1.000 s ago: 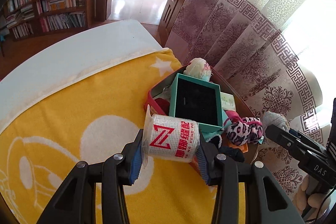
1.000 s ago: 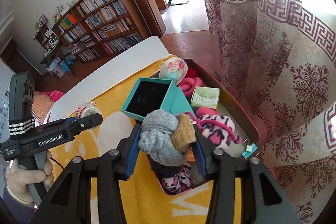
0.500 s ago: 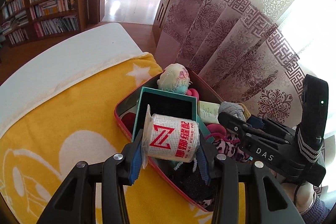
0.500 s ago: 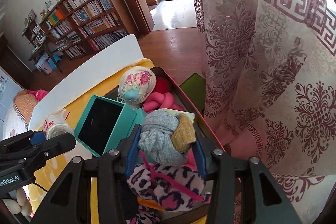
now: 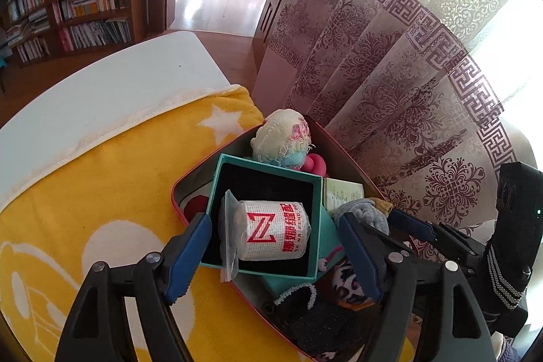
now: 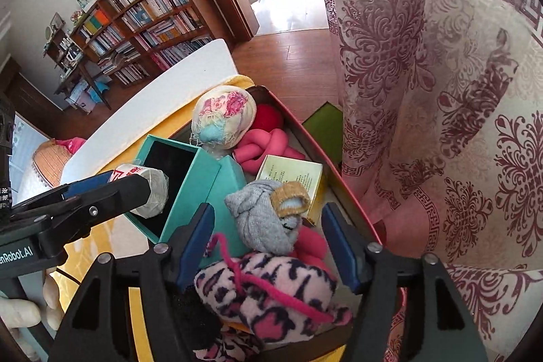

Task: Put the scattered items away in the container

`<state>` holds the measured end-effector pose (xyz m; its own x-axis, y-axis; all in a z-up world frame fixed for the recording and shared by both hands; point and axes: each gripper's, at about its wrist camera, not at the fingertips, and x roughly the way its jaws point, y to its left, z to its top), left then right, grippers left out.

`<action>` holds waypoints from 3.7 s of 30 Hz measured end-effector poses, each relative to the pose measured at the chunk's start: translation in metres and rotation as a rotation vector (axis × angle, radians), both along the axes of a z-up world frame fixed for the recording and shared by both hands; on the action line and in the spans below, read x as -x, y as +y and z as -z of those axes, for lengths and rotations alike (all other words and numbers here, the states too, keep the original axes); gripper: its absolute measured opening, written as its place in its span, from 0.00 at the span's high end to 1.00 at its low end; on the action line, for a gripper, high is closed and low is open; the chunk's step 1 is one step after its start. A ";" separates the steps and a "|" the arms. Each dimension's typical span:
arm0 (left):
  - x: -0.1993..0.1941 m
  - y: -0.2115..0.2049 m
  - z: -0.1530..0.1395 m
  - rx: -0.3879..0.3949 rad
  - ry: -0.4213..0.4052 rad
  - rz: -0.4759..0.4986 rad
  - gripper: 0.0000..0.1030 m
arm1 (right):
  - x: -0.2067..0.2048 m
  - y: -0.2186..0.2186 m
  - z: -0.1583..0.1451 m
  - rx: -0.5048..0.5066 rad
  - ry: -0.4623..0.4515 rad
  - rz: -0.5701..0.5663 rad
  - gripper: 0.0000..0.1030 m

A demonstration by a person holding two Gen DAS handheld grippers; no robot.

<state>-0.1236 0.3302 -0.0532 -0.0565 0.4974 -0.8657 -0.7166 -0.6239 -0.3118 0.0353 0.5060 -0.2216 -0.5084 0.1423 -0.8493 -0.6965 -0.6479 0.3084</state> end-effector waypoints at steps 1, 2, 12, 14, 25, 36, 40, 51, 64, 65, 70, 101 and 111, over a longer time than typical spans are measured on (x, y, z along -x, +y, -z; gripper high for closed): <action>0.001 0.000 0.000 0.000 -0.002 -0.003 0.23 | -0.001 0.000 -0.001 0.002 0.003 0.004 0.30; 0.002 -0.001 0.000 -0.001 -0.004 -0.006 0.23 | -0.003 0.000 -0.001 0.005 0.008 0.008 0.30; 0.003 -0.028 -0.018 0.005 0.070 -0.090 0.00 | -0.011 -0.012 -0.018 -0.010 0.027 0.019 0.27; -0.002 -0.036 -0.025 0.027 0.128 -0.114 0.00 | -0.014 -0.019 -0.021 -0.017 0.019 0.022 0.24; -0.042 -0.074 -0.044 0.031 0.134 -0.171 0.00 | -0.044 -0.068 -0.041 -0.075 -0.029 0.004 0.23; -0.076 -0.067 -0.053 0.053 0.134 -0.075 0.00 | -0.075 -0.101 -0.040 -0.082 -0.067 0.032 0.23; -0.086 -0.058 -0.057 0.062 0.153 -0.040 0.00 | -0.083 -0.104 -0.041 -0.098 -0.076 0.041 0.23; -0.104 -0.049 -0.062 0.102 0.253 -0.003 0.00 | -0.096 -0.110 -0.031 -0.101 -0.105 0.021 0.23; -0.081 -0.089 -0.054 0.139 0.237 -0.139 0.00 | -0.071 -0.140 -0.019 -0.076 -0.117 -0.109 0.23; -0.080 -0.092 -0.053 0.142 0.237 -0.144 0.00 | -0.068 -0.144 -0.018 -0.073 -0.117 -0.122 0.23; -0.073 -0.111 -0.048 0.170 0.231 -0.167 0.00 | -0.051 -0.173 -0.010 -0.060 -0.125 -0.211 0.23; 0.000 -0.360 0.093 0.414 0.031 -0.651 0.00 | 0.066 -0.282 0.078 -0.262 -0.197 -0.418 0.08; -0.008 -0.375 0.116 0.340 0.044 -0.694 0.00 | 0.050 -0.282 0.081 -0.320 -0.115 -0.389 0.00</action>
<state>-0.1152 -0.0449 -0.1690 -0.2960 0.0426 -0.9542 -0.1342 -0.9910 -0.0026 -0.0152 0.2239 -0.3024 -0.4809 0.2233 -0.8478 -0.4031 -0.9151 -0.0123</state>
